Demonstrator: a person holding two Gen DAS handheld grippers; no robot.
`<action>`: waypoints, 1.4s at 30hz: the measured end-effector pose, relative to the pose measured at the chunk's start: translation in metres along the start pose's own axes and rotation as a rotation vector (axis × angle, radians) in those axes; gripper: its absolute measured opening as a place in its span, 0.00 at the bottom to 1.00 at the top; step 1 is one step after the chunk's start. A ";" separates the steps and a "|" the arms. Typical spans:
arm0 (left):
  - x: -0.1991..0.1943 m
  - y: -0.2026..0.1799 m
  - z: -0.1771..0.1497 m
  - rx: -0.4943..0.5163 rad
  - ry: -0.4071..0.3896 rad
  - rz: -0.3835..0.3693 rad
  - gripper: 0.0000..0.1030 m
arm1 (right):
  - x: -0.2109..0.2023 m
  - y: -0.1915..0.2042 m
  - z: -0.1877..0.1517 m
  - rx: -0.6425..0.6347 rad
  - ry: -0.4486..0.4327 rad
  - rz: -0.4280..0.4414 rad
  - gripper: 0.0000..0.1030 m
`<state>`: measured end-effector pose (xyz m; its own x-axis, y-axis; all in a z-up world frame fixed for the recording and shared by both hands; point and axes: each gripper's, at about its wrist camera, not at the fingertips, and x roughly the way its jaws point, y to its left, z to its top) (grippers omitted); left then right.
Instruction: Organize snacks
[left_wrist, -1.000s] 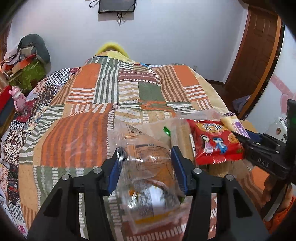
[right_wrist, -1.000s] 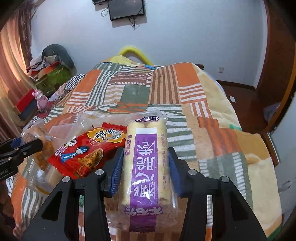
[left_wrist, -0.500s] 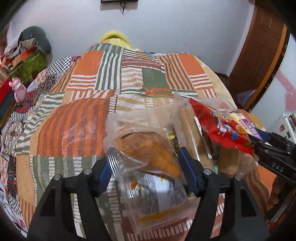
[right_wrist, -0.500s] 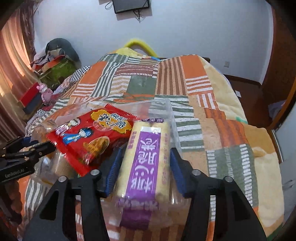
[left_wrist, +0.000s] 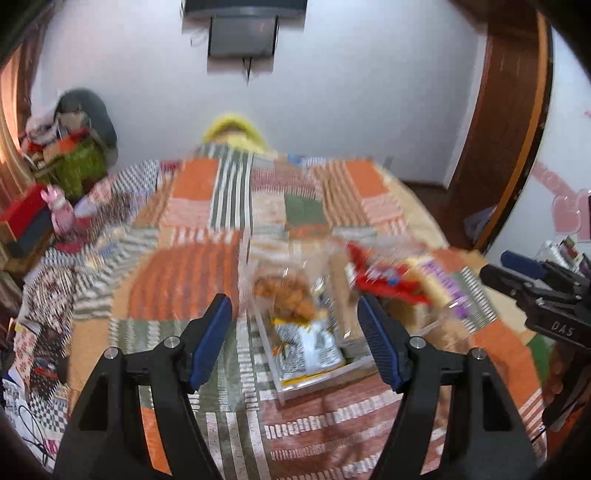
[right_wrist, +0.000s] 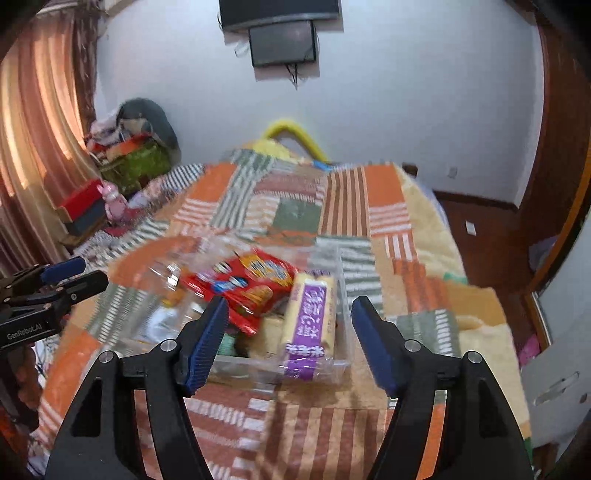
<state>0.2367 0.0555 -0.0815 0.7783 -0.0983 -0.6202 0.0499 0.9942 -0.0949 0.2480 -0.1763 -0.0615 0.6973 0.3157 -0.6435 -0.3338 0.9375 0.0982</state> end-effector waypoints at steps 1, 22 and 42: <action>-0.014 -0.002 0.002 0.001 -0.032 -0.002 0.68 | -0.009 0.002 0.002 -0.001 -0.020 0.006 0.64; -0.202 -0.054 -0.020 0.042 -0.454 0.003 0.84 | -0.164 0.052 -0.019 -0.062 -0.389 0.076 0.81; -0.215 -0.070 -0.042 0.073 -0.471 0.015 1.00 | -0.172 0.054 -0.042 -0.024 -0.413 0.050 1.00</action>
<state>0.0396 0.0048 0.0256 0.9774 -0.0707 -0.1993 0.0673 0.9974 -0.0237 0.0831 -0.1867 0.0229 0.8741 0.3976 -0.2790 -0.3850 0.9174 0.1010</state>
